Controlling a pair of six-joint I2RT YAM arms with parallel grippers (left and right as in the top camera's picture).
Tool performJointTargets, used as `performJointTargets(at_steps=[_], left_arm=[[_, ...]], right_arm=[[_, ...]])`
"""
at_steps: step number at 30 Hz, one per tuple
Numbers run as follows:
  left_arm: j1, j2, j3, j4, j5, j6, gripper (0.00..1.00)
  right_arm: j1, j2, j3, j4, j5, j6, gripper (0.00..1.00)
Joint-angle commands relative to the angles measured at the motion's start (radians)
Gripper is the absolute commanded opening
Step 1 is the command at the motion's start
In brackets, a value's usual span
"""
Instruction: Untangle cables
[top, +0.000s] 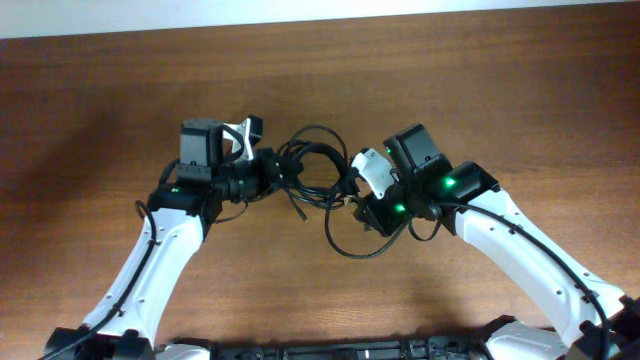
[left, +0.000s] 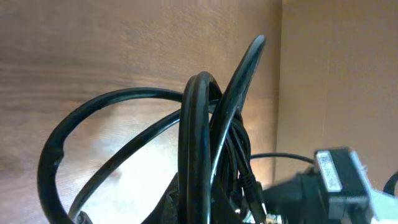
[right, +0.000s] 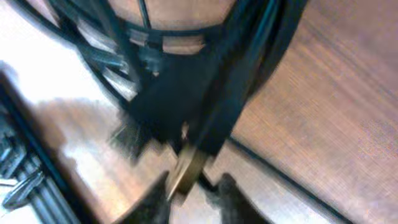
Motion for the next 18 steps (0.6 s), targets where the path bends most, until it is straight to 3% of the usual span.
performJointTargets(at_steps=[1, 2, 6, 8, 9, 13, 15, 18], left_arm=[[0.014, -0.023, 0.000, 0.014, -0.060, -0.006, 0.00], [0.014, -0.023, 0.000, 0.016, -0.065, -0.006, 0.00], [0.014, -0.023, 0.000, 0.016, -0.058, -0.006, 0.00], [0.014, -0.023, 0.000, 0.017, -0.022, -0.006, 0.00], [0.014, -0.023, 0.000, 0.019, 0.008, -0.006, 0.00], [0.063, -0.023, 0.000, 0.035, 0.134, -0.010, 0.00], [0.107, -0.023, 0.000, 0.025, 0.170, -0.063, 0.00], [0.122, -0.023, 0.000, 0.051, 0.261, -0.107, 0.00]], right_arm=[[0.000, -0.013, 0.014, -0.043, -0.041, 0.004, 0.11], [0.000, -0.013, 0.014, -0.059, -0.040, 0.003, 0.04], [0.000, -0.013, 0.014, -0.052, -0.040, 0.004, 0.05], [0.000, -0.013, 0.014, -0.018, -0.031, 0.003, 0.50], [0.000, -0.013, 0.014, 0.005, 0.000, 0.003, 0.58], [0.000, -0.013, 0.014, 0.108, 0.098, 0.003, 0.56], [0.000, -0.013, 0.014, 0.157, 0.094, 0.003, 0.51], [0.000, -0.013, 0.014, 0.206, -0.012, -0.051, 0.51]])
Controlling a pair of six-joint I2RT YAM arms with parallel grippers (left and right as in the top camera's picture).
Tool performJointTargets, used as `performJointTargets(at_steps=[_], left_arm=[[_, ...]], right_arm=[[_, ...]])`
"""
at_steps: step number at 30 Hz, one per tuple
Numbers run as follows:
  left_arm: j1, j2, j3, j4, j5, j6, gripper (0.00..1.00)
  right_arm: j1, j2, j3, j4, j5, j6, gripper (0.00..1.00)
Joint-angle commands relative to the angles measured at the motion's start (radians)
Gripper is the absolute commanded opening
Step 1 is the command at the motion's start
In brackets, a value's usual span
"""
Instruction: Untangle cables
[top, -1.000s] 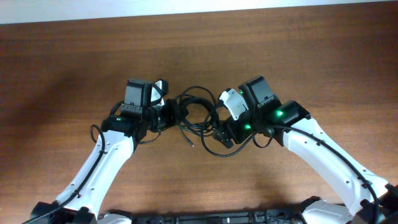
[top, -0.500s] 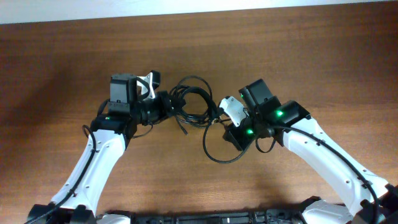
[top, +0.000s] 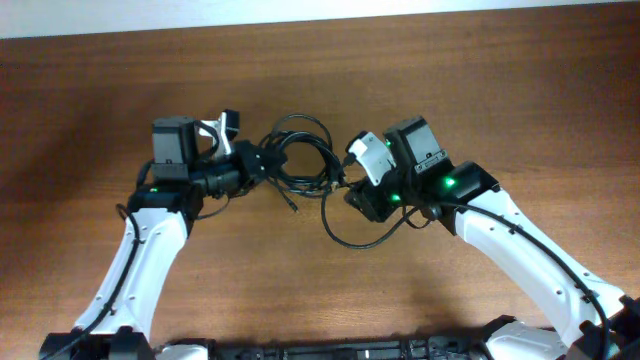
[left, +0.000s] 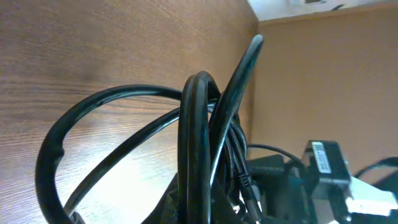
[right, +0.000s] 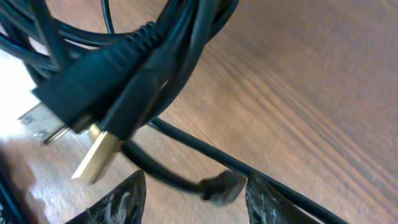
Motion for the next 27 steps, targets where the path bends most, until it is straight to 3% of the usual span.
performJointTargets(at_steps=[1, 2, 5, 8, 10, 13, 16, 20, 23, 24, 25, 26, 27], left_arm=[[0.009, -0.023, 0.000, 0.021, 0.160, -0.076, 0.00], [0.009, -0.023, 0.000, 0.021, 0.188, -0.089, 0.00], [0.009, -0.023, 0.000, 0.021, 0.193, -0.091, 0.00], [0.009, -0.021, 0.000, 0.020, 0.070, -0.070, 0.00], [0.009, -0.021, 0.000, -0.010, -0.207, 0.010, 0.00], [0.009, -0.021, 0.000, -0.086, -0.392, 0.047, 0.00], [0.009, -0.021, 0.000, -0.175, -0.431, 0.122, 0.00], [0.009, -0.021, 0.000, -0.268, -0.452, 0.290, 0.00], [0.009, -0.021, 0.000, -0.269, -0.452, 0.342, 0.00], [0.009, -0.021, 0.000, -0.266, -0.451, 0.362, 0.00], [0.007, -0.021, 0.000, -0.261, -0.443, 0.393, 0.00], [0.006, -0.021, 0.000, -0.253, -0.423, 0.422, 0.00], [0.004, -0.021, 0.000, -0.236, -0.370, 0.462, 0.00]], right_arm=[[0.000, -0.013, 0.014, 0.037, -0.152, -0.099, 0.51], [0.000, -0.013, 0.014, 0.045, -0.168, -0.103, 0.48], [0.000, -0.013, 0.014, 0.038, -0.168, -0.102, 0.06], [0.000, -0.013, 0.014, -0.047, -0.171, -0.102, 0.04], [0.000, -0.013, 0.014, -0.159, -0.204, -0.103, 0.04], [0.000, -0.018, 0.015, -0.186, -0.244, -0.102, 0.04], [-0.027, -0.039, 0.052, -0.187, -0.226, -0.074, 0.04], [-0.197, -0.116, 0.101, -0.206, 0.189, 0.254, 0.04], [-0.374, -0.132, 0.100, -0.296, 0.321, 0.351, 0.04], [-0.410, -0.129, 0.100, -0.322, 0.320, 0.351, 0.06], [-0.442, -0.126, 0.099, -0.343, 0.307, 0.351, 0.28], [-0.467, -0.118, 0.099, -0.351, 0.257, 0.351, 0.68], [-0.472, -0.109, 0.099, -0.352, 0.150, 0.351, 0.98]])
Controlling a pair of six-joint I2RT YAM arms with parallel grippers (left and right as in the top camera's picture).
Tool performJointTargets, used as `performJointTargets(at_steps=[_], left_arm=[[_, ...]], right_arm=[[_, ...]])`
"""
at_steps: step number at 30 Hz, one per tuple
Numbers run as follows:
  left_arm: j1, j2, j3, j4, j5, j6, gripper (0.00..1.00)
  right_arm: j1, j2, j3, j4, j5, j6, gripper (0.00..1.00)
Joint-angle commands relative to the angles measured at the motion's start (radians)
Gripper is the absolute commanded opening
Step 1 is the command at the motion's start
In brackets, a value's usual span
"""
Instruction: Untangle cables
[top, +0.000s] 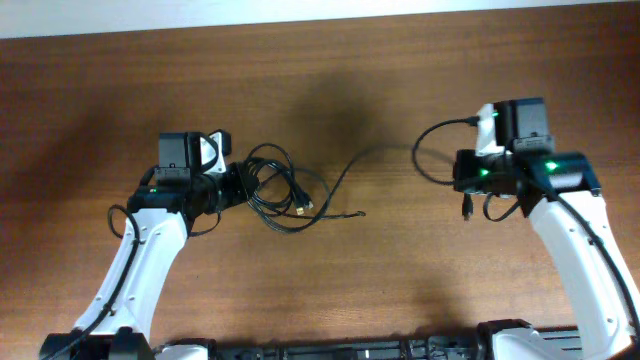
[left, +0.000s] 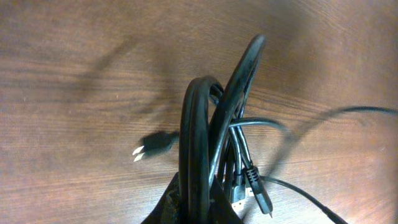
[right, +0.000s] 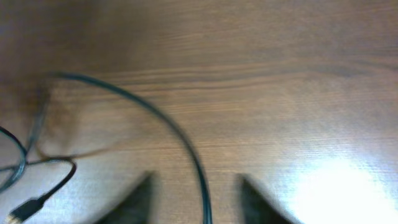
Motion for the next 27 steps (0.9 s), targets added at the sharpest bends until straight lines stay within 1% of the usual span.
performJointTargets(at_steps=[1, 3, 4, 6, 9, 10, 11, 12, 13, 14, 15, 16, 17, 18, 19, 20, 21, 22, 23, 24, 25, 26, 27], left_arm=[[-0.004, -0.019, 0.003, 0.048, 0.132, 0.157, 0.00], [-0.011, -0.019, 0.003, 0.092, 0.253, 0.212, 0.00], [-0.019, -0.019, 0.003, 0.106, 0.275, 0.212, 0.00], [-0.057, -0.019, 0.003, 0.126, 0.368, 0.297, 0.00], [-0.091, -0.019, 0.003, 0.156, 0.464, 0.300, 0.00], [-0.094, -0.019, 0.003, 0.192, 0.548, 0.300, 0.00], [-0.094, -0.019, 0.003, 0.219, 0.601, 0.299, 0.00], [-0.094, -0.019, 0.003, 0.251, 0.655, 0.292, 0.00], [-0.094, -0.019, 0.003, 0.256, 0.658, 0.275, 0.00], [-0.094, -0.019, 0.003, 0.254, 0.659, 0.273, 0.00], [-0.094, -0.019, 0.003, 0.254, 0.659, 0.273, 0.00], [-0.094, -0.019, 0.003, 0.254, 0.670, 0.273, 0.00], [-0.094, -0.019, 0.003, 0.254, 0.678, 0.273, 0.00], [-0.094, -0.019, 0.003, 0.253, 0.677, 0.273, 0.00], [-0.094, -0.019, 0.003, 0.254, 0.676, 0.274, 0.00], [-0.094, -0.019, 0.003, 0.254, 0.658, 0.274, 0.00], [-0.094, -0.019, 0.003, 0.253, 0.616, 0.274, 0.00], [-0.094, -0.019, 0.003, 0.249, 0.563, 0.273, 0.00], [-0.094, -0.019, 0.003, 0.246, 0.472, 0.256, 0.00], [-0.094, -0.019, 0.003, 0.247, 0.391, 0.204, 0.00], [-0.094, -0.019, 0.003, 0.248, 0.360, 0.185, 0.00], [-0.094, -0.019, 0.003, 0.249, 0.361, 0.185, 0.00], [-0.094, -0.019, 0.003, 0.246, 0.362, 0.186, 0.00]], right_arm=[[-0.017, 0.019, 0.014, -0.003, -0.173, 0.021, 0.98], [0.010, 0.037, 0.014, 0.013, -0.346, -0.043, 0.98], [0.037, 0.045, 0.014, 0.025, -0.381, -0.060, 0.98], [0.128, 0.064, 0.014, 0.051, -0.385, -0.124, 0.99], [0.220, 0.100, 0.014, 0.072, -0.381, -0.182, 1.00], [0.245, 0.118, 0.014, 0.072, -0.371, -0.182, 0.99], [0.268, 0.139, 0.014, 0.072, -0.355, -0.182, 0.96], [0.290, 0.164, 0.014, 0.076, -0.352, -0.182, 0.90], [0.301, 0.179, 0.014, 0.081, -0.352, -0.182, 0.85], [0.317, 0.197, 0.014, 0.092, -0.352, -0.182, 0.77], [0.324, 0.208, 0.014, 0.101, -0.352, -0.182, 0.64], [0.329, 0.217, 0.014, 0.117, -0.351, -0.182, 0.44], [0.329, 0.224, 0.014, 0.132, -0.352, -0.181, 0.17], [0.328, 0.227, 0.014, 0.138, -0.351, -0.181, 0.05], [0.328, 0.229, 0.014, 0.141, -0.336, -0.180, 0.04], [0.328, 0.229, 0.014, 0.136, -0.267, -0.142, 0.04], [0.328, 0.229, 0.014, 0.122, -0.164, -0.051, 0.04], [0.328, 0.229, 0.014, 0.076, 0.008, 0.109, 0.04], [0.328, 0.229, 0.014, -0.019, 0.207, 0.300, 0.04], [0.328, 0.229, 0.014, -0.074, 0.281, 0.387, 0.04], [0.328, 0.229, 0.014, -0.106, 0.303, 0.419, 0.09], [0.328, 0.229, 0.014, -0.106, 0.282, 0.418, 0.24], [0.328, 0.229, 0.014, -0.105, 0.226, 0.405, 0.46]])
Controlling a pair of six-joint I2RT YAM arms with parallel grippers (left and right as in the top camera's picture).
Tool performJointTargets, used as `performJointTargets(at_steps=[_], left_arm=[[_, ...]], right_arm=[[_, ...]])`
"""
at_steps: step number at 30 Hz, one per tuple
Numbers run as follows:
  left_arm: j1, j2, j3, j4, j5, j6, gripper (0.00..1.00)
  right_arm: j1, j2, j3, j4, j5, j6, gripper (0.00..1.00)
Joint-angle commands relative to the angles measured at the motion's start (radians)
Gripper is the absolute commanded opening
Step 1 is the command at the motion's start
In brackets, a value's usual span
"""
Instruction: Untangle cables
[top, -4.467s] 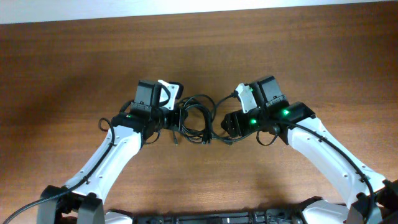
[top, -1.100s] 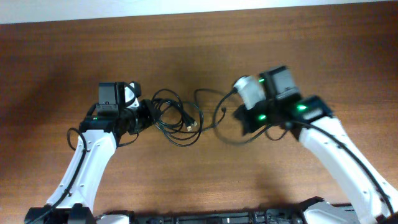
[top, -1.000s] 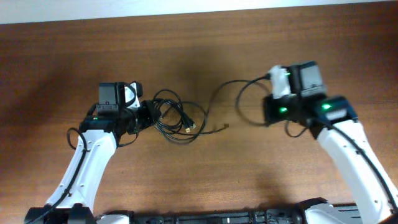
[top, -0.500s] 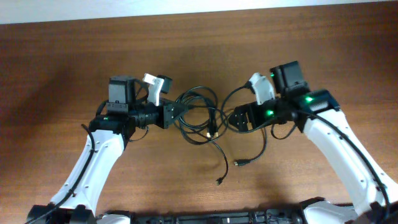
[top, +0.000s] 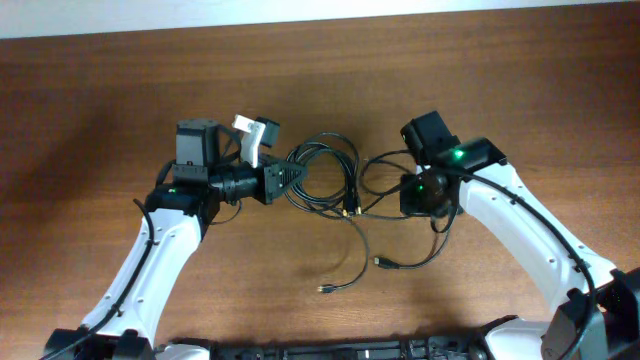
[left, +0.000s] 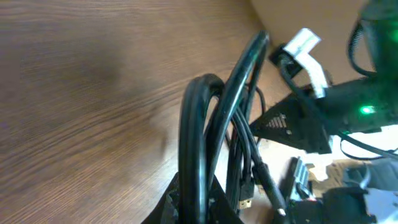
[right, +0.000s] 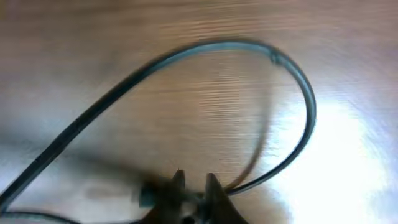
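Observation:
A bundle of thick black cable loops (top: 318, 150) lies at the table's middle. My left gripper (top: 290, 177) is shut on its left side; in the left wrist view the loops (left: 194, 137) rise from between the jaws of my left gripper (left: 196, 202). A gold plug (left: 244, 203) hangs beside them. My right gripper (top: 418, 197) sits just right of the bundle, shut on a thin black cable (right: 308, 106). In the blurred right wrist view the jaws of my right gripper (right: 193, 183) stand narrow. The thin cable's loose plug ends (top: 378, 262) trail toward the front.
The brown wooden table (top: 520, 90) runs to a pale wall strip along the far edge. Both white arms reach in from the front edge, one on each side of the cables.
My right gripper was far to the right with its fingers apart; it is now beside the bundle, shut on the thin cable. My left gripper has shifted right with the bundle.
Both grippers were close together at the tangle, the left shut on the thick loops. Then the right gripper was far to the right with the thin cable stretched from the bundle. Now it is back at the middle and the thin cable's ends lie toward the front.

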Motion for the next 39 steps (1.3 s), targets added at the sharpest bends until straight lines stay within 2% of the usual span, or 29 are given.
performJointTargets(at_steps=[1, 3, 4, 8, 11, 14, 17, 18, 20, 21, 24, 27, 28, 30, 31, 32, 35, 37, 39], left_arm=[[0.009, -0.019, 0.005, 0.005, -0.075, -0.033, 0.00], [0.009, -0.019, 0.005, -0.004, -0.071, -0.032, 0.00], [0.009, -0.019, 0.005, -0.007, -0.060, -0.032, 0.00], [0.009, -0.019, 0.005, -0.036, -0.037, -0.015, 0.00], [-0.009, -0.019, 0.004, -0.136, -0.035, 0.079, 0.00], [-0.026, -0.019, 0.005, -0.163, 0.137, 0.196, 0.00], [-0.026, -0.019, 0.005, -0.156, 0.268, 0.240, 0.00], [-0.026, -0.019, 0.005, -0.153, 0.299, 0.240, 0.00], [-0.026, -0.019, 0.005, -0.153, 0.319, 0.239, 0.00], [-0.026, -0.019, 0.005, -0.153, 0.319, 0.240, 0.00], [-0.026, -0.019, 0.005, -0.138, 0.262, 0.239, 0.00], [-0.026, -0.019, 0.005, -0.137, 0.191, 0.238, 0.00], [-0.026, -0.019, 0.005, -0.137, 0.147, 0.238, 0.00], [-0.026, -0.019, 0.005, -0.134, 0.130, 0.238, 0.00], [-0.026, -0.019, 0.005, -0.134, 0.130, 0.238, 0.00], [-0.025, -0.019, 0.005, -0.134, 0.130, 0.238, 0.00], [-0.025, -0.019, 0.005, -0.134, 0.130, 0.239, 0.00], [-0.025, -0.019, 0.005, -0.135, 0.122, 0.238, 0.00], [-0.025, -0.019, 0.005, -0.159, 0.018, 0.238, 0.00]], right_arm=[[-0.002, 0.006, 0.007, -0.010, 0.055, 0.068, 0.55], [-0.002, 0.006, 0.007, 0.005, -0.039, -0.016, 0.70], [-0.002, 0.006, 0.007, 0.027, -0.085, -0.058, 0.75], [-0.002, 0.006, 0.007, 0.154, -0.282, -0.233, 0.78], [-0.002, 0.006, 0.007, 0.273, -0.355, -0.309, 0.79], [-0.001, 0.006, 0.007, 0.360, -0.501, -0.429, 0.79], [-0.002, 0.006, 0.007, 0.404, -0.523, -0.438, 0.79], [-0.001, 0.006, 0.007, 0.415, -0.523, -0.438, 0.76], [-0.001, 0.006, 0.007, 0.425, -0.551, -0.438, 0.58], [-0.001, 0.006, 0.007, 0.426, -0.576, -0.438, 0.52], [-0.001, 0.006, 0.007, 0.417, -0.753, -0.439, 0.54], [-0.001, 0.006, 0.007, 0.397, -0.932, -0.529, 0.54], [-0.001, 0.006, 0.007, 0.394, -0.935, -0.530, 0.53], [-0.001, 0.006, 0.007, 0.394, -0.903, -0.531, 0.41], [-0.002, 0.006, 0.007, 0.381, -0.844, -0.531, 0.39], [-0.002, 0.006, 0.007, 0.369, -0.817, -0.531, 0.45], [-0.002, 0.006, 0.007, 0.340, -0.786, -0.531, 0.53], [-0.002, 0.006, 0.007, 0.341, -0.797, -0.532, 0.68], [-0.001, 0.006, 0.007, 0.341, -0.847, -0.532, 0.79]])
